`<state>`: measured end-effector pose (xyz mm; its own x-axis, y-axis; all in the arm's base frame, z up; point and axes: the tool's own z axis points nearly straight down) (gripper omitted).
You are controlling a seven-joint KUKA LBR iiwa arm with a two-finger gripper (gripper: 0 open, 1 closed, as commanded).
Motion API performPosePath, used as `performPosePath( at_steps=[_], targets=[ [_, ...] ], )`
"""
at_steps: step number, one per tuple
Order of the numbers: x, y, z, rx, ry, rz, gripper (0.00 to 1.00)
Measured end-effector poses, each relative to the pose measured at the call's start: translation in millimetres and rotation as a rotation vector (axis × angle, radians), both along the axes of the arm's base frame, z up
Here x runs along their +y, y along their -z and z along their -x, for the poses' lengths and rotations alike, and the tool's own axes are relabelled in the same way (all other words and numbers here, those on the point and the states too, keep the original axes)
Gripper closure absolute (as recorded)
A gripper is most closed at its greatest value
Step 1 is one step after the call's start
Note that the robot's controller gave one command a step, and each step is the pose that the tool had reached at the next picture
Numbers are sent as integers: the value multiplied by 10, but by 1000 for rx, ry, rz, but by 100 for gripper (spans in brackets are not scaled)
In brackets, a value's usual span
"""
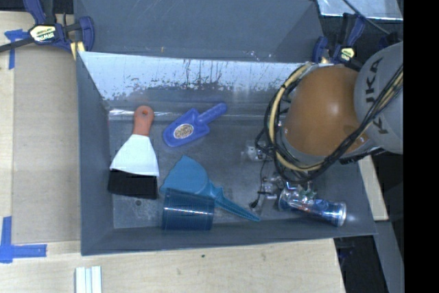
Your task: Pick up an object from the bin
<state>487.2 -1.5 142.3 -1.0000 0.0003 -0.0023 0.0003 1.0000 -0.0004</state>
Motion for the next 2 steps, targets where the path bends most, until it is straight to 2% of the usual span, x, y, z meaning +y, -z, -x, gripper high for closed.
performPosePath(
  at_steps=[1,2],
  targets=[
    [0,0,0,0,0,0,0],
    [39,637,-60,-7,227,-1,0]
  ],
)
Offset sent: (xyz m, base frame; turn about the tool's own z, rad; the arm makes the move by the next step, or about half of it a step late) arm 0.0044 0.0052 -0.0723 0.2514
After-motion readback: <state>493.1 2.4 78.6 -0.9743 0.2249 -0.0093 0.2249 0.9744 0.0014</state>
